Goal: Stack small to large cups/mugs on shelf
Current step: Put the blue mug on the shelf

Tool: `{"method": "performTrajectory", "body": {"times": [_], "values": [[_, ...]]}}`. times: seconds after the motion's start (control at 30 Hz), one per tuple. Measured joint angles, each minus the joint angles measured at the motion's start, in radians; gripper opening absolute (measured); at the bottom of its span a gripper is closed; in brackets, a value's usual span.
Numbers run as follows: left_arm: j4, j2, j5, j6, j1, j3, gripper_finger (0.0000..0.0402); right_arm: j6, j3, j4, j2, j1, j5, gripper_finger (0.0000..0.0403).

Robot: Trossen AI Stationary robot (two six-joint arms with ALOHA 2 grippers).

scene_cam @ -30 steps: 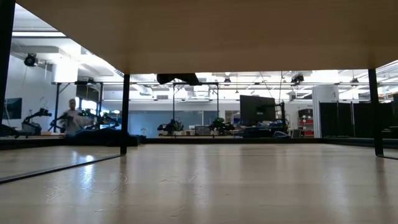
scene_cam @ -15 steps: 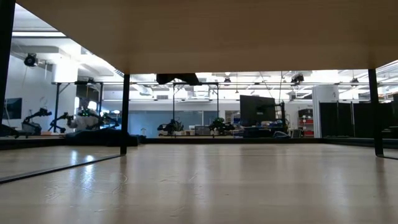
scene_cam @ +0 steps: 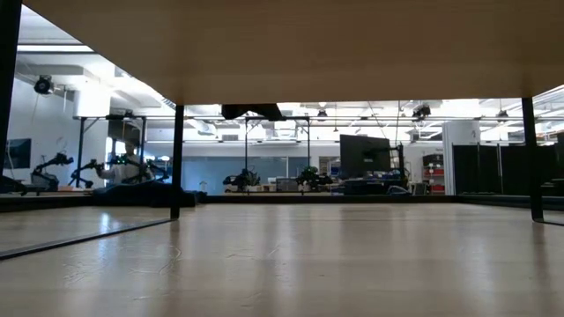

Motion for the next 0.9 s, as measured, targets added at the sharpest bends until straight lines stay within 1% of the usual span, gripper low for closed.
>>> {"method": "performTrajectory", "body": {"times": [0.57,0.9], "values": [[-0.005,0.0,0.0,0.0,0.0,0.0,0.0006,0.003,-0.011,0.008,0.039,-0.004,0.007,0.0031],[-0.006,0.0,0.0,0.0,0.0,0.0,0.0006,0.007,-0.011,-0.019,0.033,-0.009,0.02,0.0085]]}}
